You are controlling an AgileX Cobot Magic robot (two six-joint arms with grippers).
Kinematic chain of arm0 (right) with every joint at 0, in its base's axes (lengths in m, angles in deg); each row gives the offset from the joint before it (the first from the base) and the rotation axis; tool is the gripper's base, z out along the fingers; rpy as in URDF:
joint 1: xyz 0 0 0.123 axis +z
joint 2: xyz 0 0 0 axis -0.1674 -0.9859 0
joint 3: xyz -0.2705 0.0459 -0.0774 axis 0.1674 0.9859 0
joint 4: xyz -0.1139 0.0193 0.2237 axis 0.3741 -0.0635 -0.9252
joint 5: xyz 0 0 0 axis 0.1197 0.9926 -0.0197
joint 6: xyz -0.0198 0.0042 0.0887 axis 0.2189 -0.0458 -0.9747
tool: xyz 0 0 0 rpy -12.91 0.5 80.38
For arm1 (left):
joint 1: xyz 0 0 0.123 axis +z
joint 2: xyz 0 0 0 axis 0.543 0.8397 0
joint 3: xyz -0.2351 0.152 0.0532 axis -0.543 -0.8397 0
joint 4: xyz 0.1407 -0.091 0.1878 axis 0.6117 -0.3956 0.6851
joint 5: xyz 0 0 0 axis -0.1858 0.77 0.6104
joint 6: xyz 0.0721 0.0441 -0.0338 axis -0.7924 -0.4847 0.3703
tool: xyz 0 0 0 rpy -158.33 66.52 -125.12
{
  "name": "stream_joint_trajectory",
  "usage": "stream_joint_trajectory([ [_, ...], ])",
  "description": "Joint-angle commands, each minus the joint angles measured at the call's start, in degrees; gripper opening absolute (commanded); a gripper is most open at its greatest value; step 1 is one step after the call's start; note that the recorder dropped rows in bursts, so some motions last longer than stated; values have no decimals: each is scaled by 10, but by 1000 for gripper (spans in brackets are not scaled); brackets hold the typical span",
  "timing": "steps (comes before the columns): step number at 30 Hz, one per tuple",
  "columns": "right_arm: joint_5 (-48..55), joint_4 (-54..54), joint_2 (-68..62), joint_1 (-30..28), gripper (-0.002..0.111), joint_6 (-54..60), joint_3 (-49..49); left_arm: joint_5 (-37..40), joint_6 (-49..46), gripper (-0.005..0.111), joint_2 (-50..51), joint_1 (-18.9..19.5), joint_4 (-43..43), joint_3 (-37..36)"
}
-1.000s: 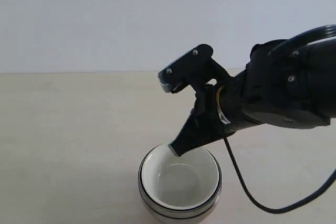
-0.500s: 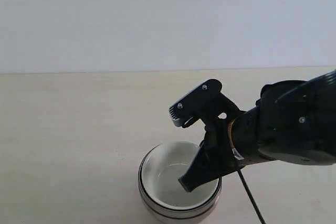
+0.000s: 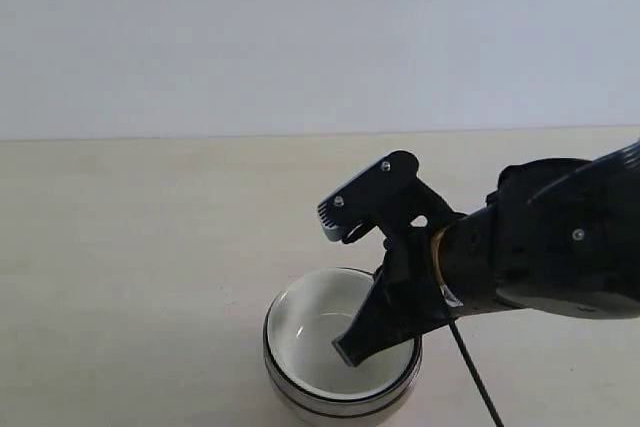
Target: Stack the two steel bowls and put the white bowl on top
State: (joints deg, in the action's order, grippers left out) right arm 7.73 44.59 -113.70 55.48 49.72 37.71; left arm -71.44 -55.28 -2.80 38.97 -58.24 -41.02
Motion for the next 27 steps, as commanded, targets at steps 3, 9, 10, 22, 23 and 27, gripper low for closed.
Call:
stream_joint_trajectory([
  [3,-28,7,55,-1,0,-17,1,0,6,4,-2,0,-2,-2],
  [9,-166,-23,61,19,0,-37,1,0,6,4,-2,0,-2,-2],
  [10,-182,-23,56,25,0,-37,1,0,6,4,-2,0,-2,-2],
  [22,-207,-29,-66,26,0,-18,-33,0,6,4,-2,0,-2,-2],
  [23,-209,-29,-71,26,0,-15,-39,0,6,4,-2,0,-2,-2],
  [27,-218,-29,-80,26,0,-15,-48,0,6,4,-2,0,-2,-2],
])
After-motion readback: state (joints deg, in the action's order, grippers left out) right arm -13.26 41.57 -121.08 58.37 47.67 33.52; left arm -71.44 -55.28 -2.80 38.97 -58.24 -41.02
